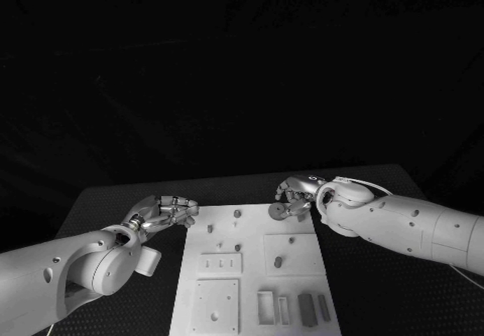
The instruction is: Assemble the parts on the task board
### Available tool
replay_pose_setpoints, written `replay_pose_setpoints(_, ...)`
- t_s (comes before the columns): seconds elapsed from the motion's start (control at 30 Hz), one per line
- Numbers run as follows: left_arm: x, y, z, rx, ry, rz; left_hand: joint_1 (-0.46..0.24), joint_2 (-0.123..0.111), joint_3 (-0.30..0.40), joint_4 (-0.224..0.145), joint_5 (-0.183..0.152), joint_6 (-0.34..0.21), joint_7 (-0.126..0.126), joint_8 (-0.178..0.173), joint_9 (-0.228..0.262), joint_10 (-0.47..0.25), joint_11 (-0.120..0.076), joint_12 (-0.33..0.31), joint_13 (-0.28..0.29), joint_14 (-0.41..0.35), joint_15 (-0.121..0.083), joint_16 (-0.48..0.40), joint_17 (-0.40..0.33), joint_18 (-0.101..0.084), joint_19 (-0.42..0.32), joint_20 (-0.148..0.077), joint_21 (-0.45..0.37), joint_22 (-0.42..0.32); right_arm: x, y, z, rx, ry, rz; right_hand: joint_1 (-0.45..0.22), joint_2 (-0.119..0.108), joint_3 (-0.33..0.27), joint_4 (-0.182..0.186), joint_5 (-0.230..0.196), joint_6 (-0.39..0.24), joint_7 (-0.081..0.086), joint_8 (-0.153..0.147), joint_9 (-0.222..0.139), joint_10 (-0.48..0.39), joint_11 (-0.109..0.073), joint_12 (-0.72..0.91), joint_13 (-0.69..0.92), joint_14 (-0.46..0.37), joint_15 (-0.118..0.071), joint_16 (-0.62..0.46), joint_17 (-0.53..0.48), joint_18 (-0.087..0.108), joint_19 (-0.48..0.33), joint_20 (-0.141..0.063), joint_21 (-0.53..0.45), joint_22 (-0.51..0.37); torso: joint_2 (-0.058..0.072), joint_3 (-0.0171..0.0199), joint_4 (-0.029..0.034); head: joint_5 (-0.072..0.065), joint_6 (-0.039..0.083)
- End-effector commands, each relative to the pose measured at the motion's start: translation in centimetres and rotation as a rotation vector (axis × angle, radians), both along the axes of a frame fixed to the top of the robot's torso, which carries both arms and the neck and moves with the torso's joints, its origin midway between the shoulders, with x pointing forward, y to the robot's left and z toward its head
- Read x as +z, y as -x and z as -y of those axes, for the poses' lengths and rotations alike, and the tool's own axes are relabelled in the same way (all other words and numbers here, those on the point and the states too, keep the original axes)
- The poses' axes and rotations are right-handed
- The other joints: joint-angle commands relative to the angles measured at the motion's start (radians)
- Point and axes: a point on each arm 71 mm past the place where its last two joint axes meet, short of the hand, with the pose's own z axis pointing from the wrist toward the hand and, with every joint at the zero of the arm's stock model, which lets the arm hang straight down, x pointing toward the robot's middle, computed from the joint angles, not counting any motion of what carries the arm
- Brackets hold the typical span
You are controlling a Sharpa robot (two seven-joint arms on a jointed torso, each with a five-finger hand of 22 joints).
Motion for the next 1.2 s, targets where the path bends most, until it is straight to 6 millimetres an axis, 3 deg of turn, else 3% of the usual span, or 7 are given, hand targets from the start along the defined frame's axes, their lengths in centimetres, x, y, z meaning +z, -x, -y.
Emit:
replay_pose_setpoints(0.03,0.1,0.0,0.1,-0.014,0.011,0.001,0.008,0.0,-0.003,0.004,-0.003,0.002,0.006,-0.005,0.002,0.0,0.008,-0.007,0.001,-0.002,0.002,-0.007,0.001,0.02,-0.009,0.0,0.005,0.012,-0.6,0.2,-0.2,0.02,0.012,-0.053,-0.013,0.005,-0.001,0.003,0.004,0.033,0.011,0.006,0.002,0.012,-0.002,0.009,0.005,0.007,-0.001,0.005,0.004,0.032,0.005,-0.011,0.007,0.022,0.0,-0.0014,-0.0011,0.002,-0.002)
replay_pose_setpoints(0.6,0.1,0.0,0.2,-0.015,0.011,0.001,0.008,0.001,-0.004,0.005,-0.003,0.002,0.007,-0.005,0.002,0.0,0.009,-0.008,0.001,-0.002,0.002,-0.008,0.002,0.02,-0.009,0.0,0.005,0.012,-1.4,0.0,-0.5,0.015,0.024,-0.09,-0.005,0.036,0.048,0.026,-0.01,0.084,0.006,0.027,0.009,0.02,-0.007,0.026,0.011,0.018,-0.005,0.004,0.033,0.032,-0.001,-0.01,0.029,0.019,0.0,-0.0011,-0.0002,0.004,-0.007)
replay_pose_setpoints(0.63,0.1,0.0,0.1,-0.015,0.011,0.001,0.008,0.001,-0.004,0.005,-0.003,0.002,0.007,-0.005,0.002,0.0,0.009,-0.008,0.001,-0.002,0.002,-0.008,0.002,0.02,-0.009,0.0,0.005,0.012,-1.5,0.0,-0.4,0.014,0.026,-0.093,-0.003,0.054,0.063,0.038,-0.012,0.092,0.004,0.031,0.011,0.021,-0.008,0.027,0.011,0.021,-0.006,0.007,0.038,0.032,-0.001,-0.01,0.029,0.018,0.0,-0.001,-0.0002,0.004,-0.008)
replay_pose_setpoints(0.87,0.1,0.0,0.1,-0.015,0.011,0.0,0.007,0.002,-0.005,0.005,-0.004,0.002,0.007,-0.006,0.002,0.0,0.009,-0.008,0.001,-0.002,0.002,-0.008,0.002,0.02,-0.01,0.0,0.005,0.011,-1.8,0.1,-0.8,0.023,0.052,-0.075,-0.001,0.06,0.095,0.05,-0.013,0.103,-0.001,0.037,0.017,0.017,-0.013,0.027,0.008,0.021,-0.01,0.005,0.047,0.032,-0.005,-0.011,0.036,0.019,0.0,-0.0014,-0.0017,0.005,-0.01)
replay_pose_setpoints(1.2,0.1,0.0,0.0,-0.014,0.01,-0.001,0.008,0.002,-0.005,0.005,-0.003,0.002,0.007,-0.006,0.002,0.0,0.009,-0.009,0.001,-0.002,0.002,-0.009,0.003,0.02,-0.01,0.0,0.005,0.011,-2.5,0.3,-1.3,0.057,0.139,-0.013,0.0,0.042,0.097,0.041,-0.013,0.11,-0.004,0.041,0.022,0.022,-0.016,0.032,0.01,0.026,-0.013,0.007,0.056,0.032,-0.005,-0.012,0.044,0.019,0.0,-0.0015,-0.0011,0.004,-0.014)
